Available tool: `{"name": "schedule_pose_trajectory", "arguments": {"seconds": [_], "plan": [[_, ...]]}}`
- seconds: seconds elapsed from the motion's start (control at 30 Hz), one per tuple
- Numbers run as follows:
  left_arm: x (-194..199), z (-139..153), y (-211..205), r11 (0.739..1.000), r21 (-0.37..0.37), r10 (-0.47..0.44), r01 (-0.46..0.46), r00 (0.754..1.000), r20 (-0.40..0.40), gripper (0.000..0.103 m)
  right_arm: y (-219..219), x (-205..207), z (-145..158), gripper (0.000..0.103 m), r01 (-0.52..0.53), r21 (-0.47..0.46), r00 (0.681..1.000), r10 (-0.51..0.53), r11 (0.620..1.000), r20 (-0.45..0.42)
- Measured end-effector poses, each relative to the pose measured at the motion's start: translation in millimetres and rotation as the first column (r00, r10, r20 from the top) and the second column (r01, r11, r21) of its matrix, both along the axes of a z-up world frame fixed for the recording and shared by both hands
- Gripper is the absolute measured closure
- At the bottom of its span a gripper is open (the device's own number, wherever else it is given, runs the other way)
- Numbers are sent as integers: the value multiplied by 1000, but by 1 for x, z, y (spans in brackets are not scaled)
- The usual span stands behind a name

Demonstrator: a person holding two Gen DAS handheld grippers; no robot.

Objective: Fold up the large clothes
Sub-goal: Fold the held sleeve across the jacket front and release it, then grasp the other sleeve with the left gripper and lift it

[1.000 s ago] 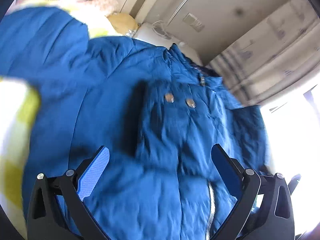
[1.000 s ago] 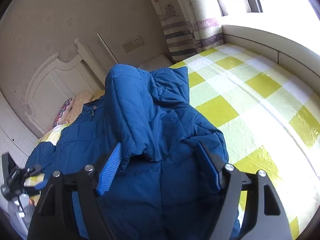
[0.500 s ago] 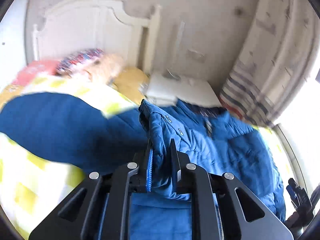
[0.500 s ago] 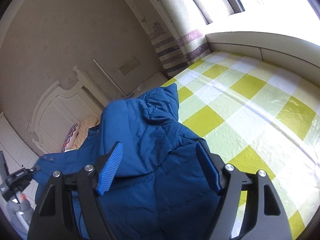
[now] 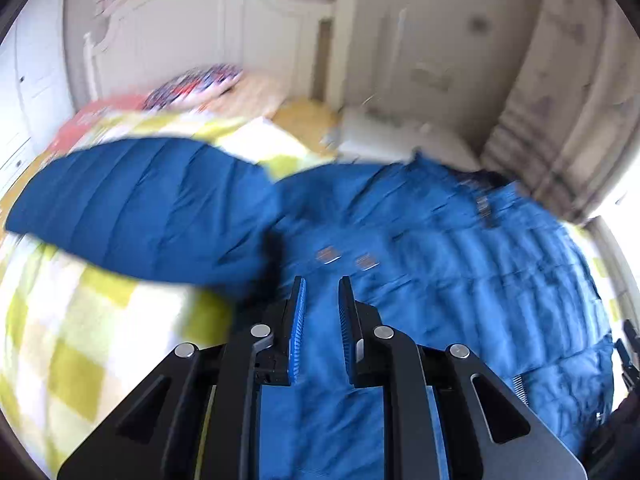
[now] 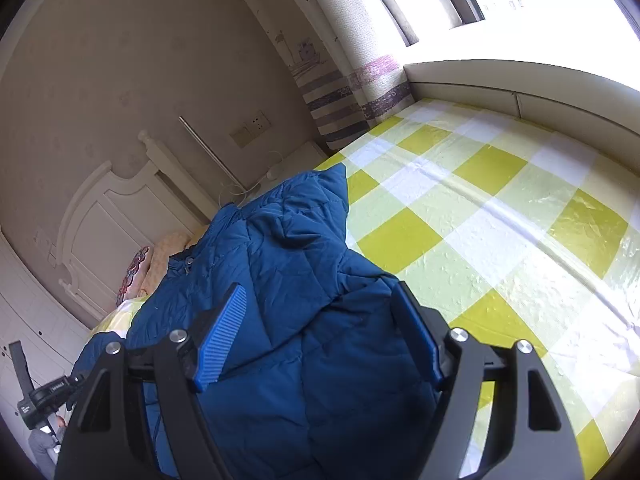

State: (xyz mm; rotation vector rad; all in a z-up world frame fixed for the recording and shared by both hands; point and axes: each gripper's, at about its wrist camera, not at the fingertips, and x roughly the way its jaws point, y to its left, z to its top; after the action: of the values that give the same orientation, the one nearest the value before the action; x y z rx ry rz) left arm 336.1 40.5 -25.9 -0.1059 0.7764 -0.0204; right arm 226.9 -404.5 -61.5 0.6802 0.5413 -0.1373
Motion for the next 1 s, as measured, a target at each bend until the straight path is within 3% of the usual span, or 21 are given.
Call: {"name": "schedule_pose_trajectory", "arguments": {"seconds": [0.1,0.17,0.27,0.33,0.43,0.47,0.57,0.63,0.7,0.83,0.9,1.0], "plan": [[24,-24,-36,997,32,-73,74,996,-45,75,2,0,2,31,-7,-12,1000,7,1000,3],[39,-53,-49,994,42,-96,101,989,-110,75,4,1,3,33,-12,-26,1000,12,1000,-4],[34,-63,-67,979,163,-111,121,992,-67,68,16,4,10,40,-16,-118,998,10,993,-55],[34,-64,-73,974,187,-116,128,990,-73,55,36,10,27,40,-69,-214,997,59,974,-54],[35,-64,-75,973,171,-144,155,987,-76,21,76,32,59,40,-179,-380,984,168,908,-62],[35,-64,-76,972,159,-161,172,984,-77,8,90,43,67,40,-219,-431,975,211,875,-67],[38,-65,-70,974,146,-165,175,983,-75,7,116,83,67,40,-315,-500,948,295,807,-121],[36,-65,-66,976,125,-168,176,983,-72,7,118,114,45,39,-401,-448,915,332,799,-228],[37,-66,-65,978,110,-171,178,983,-68,7,118,144,-1,36,-527,-352,820,354,774,-450],[37,-65,-64,979,103,-172,178,983,-62,6,115,141,10,37,-516,-372,835,357,772,-418],[37,-66,-63,979,95,-174,180,983,-63,6,109,142,35,39,-439,-415,892,329,797,-311],[37,-65,-62,980,86,-175,180,983,-60,6,102,162,48,47,-353,-423,933,282,835,-223]]}}
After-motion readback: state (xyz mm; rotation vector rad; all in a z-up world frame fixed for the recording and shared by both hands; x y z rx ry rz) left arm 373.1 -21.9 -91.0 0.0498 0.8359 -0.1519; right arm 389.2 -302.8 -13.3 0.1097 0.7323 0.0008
